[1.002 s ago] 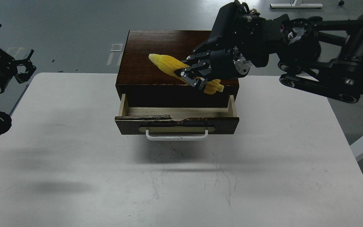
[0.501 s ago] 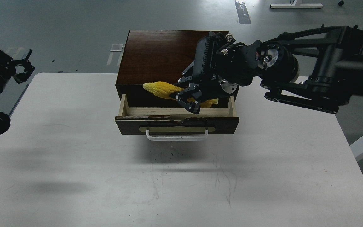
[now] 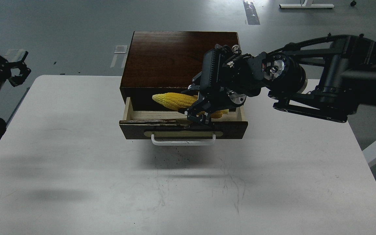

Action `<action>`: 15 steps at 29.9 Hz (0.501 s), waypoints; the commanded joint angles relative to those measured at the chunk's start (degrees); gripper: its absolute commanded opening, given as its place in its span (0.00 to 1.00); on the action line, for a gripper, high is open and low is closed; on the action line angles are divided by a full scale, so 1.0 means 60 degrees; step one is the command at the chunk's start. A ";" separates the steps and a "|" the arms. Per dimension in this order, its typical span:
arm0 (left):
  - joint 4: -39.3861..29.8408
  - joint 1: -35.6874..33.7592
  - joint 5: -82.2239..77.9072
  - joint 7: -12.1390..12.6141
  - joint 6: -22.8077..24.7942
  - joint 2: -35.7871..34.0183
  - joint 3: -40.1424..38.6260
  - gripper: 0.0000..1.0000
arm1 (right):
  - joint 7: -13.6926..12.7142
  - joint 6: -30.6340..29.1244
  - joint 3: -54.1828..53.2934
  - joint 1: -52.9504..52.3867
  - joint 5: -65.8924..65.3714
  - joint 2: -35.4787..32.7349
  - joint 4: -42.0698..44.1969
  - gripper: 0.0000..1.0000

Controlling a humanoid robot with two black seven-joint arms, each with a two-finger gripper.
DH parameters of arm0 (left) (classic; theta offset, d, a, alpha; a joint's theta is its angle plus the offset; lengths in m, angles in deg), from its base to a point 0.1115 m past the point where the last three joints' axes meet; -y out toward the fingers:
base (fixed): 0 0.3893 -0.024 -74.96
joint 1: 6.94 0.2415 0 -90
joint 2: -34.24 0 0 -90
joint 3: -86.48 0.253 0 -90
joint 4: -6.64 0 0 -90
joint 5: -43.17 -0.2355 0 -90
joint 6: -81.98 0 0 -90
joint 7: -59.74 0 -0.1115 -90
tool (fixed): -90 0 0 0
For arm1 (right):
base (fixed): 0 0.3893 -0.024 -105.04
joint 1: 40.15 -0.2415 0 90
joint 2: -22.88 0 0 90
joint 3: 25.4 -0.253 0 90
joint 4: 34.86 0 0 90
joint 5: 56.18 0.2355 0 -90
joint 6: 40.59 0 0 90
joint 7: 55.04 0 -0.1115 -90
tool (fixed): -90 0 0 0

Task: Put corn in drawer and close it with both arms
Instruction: 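Lower the corn cob into the open drawer and release it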

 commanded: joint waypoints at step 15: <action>-0.0073 -0.0044 -0.0247 0.0162 0.0000 -0.0424 0.0029 0.98 | -0.0057 0.0013 -0.2201 -0.0033 0.1347 -0.0483 0.0525 0.93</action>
